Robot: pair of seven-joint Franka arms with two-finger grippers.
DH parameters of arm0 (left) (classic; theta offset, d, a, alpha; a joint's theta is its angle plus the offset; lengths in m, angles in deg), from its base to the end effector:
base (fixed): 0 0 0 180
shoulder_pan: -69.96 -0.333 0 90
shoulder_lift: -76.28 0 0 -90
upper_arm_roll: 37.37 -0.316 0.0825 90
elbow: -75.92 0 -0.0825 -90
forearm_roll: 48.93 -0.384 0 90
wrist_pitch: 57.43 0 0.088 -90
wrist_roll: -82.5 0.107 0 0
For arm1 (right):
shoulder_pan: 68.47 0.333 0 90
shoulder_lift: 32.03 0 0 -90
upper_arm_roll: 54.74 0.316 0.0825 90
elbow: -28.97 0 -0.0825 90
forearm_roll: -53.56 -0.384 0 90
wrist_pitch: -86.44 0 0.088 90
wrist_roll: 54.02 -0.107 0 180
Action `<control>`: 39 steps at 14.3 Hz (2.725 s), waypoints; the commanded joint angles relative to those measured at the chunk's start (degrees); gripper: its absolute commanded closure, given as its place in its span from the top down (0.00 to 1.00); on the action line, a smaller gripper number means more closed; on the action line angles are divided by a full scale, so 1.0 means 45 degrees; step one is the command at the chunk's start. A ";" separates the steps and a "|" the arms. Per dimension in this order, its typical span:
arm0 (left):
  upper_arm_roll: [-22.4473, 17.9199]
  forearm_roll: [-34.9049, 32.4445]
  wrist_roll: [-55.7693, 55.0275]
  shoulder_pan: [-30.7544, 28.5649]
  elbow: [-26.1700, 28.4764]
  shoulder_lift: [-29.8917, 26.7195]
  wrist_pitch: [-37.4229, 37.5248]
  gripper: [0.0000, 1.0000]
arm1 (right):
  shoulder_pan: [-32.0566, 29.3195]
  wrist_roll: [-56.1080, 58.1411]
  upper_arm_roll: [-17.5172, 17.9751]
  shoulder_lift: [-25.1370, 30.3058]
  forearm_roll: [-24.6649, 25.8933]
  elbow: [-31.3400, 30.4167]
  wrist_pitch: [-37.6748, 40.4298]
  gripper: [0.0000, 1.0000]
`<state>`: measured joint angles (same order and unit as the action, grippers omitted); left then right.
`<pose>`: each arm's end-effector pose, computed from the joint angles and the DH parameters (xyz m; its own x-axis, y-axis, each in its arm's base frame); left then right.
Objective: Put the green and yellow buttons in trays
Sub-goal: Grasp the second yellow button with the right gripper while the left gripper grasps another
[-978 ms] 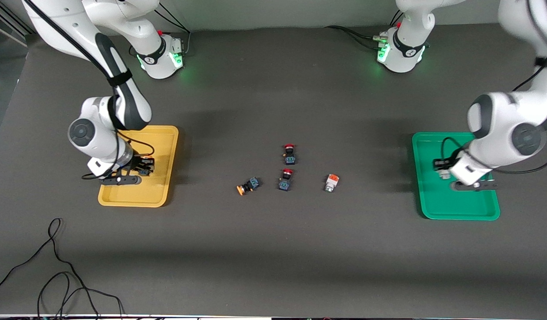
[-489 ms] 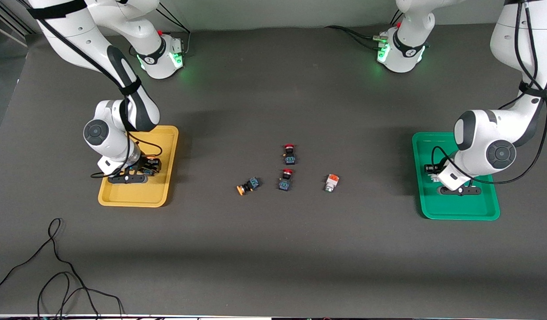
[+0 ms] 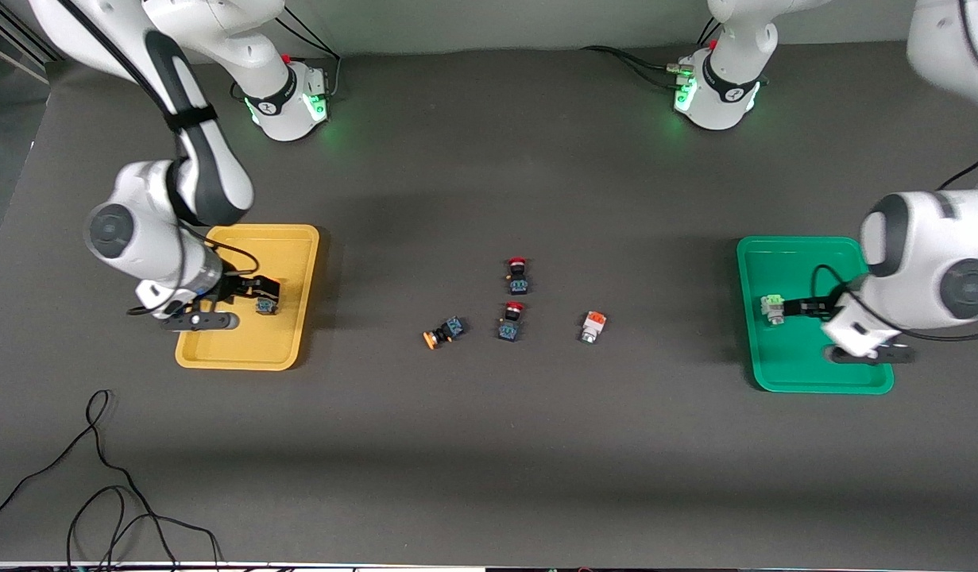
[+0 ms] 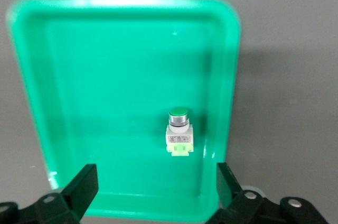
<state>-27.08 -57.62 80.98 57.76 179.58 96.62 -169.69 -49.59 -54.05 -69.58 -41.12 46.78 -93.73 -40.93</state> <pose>0.6154 0.0374 0.3349 0.9806 0.0002 -0.1962 -0.0137 -0.9975 -0.0693 0.5506 0.0441 0.3270 0.9974 -0.0018 -0.0721 -0.0053 -0.9988 -0.0481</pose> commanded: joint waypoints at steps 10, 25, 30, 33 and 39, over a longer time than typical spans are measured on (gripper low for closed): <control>0.0545 0.1343 -0.0248 0.5285 -0.2212 0.1419 0.0456 1.00 | 0.2459 -1.1589 0.0173 -0.2898 -0.2282 0.6188 0.3071 0.98; 0.0388 0.0348 -0.2513 0.6853 -0.2000 0.4545 -0.3919 0.89 | 0.5313 -1.6304 0.0290 -0.7783 -0.2672 0.7559 -0.0856 0.93; 0.0369 0.0290 -0.3995 0.7204 -0.1882 0.4486 -0.3724 0.46 | 0.5899 -1.6304 0.0290 -0.8215 -0.2672 0.7364 -0.0856 0.93; 0.0349 0.0192 -0.4504 0.7185 -0.1902 0.4408 -0.3548 0.16 | 0.5901 -1.6207 0.0251 -0.8274 -0.2614 0.7403 -0.0895 0.01; 0.0427 0.0484 -0.4917 0.6718 -0.2428 0.2715 -0.1135 0.02 | 0.5725 -1.5369 -0.0021 -0.7534 -0.2457 0.7403 -0.0624 0.00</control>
<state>-25.10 -55.66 59.97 89.01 168.81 115.02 -181.59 -23.70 -125.50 -68.85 -77.42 35.84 -60.47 -45.18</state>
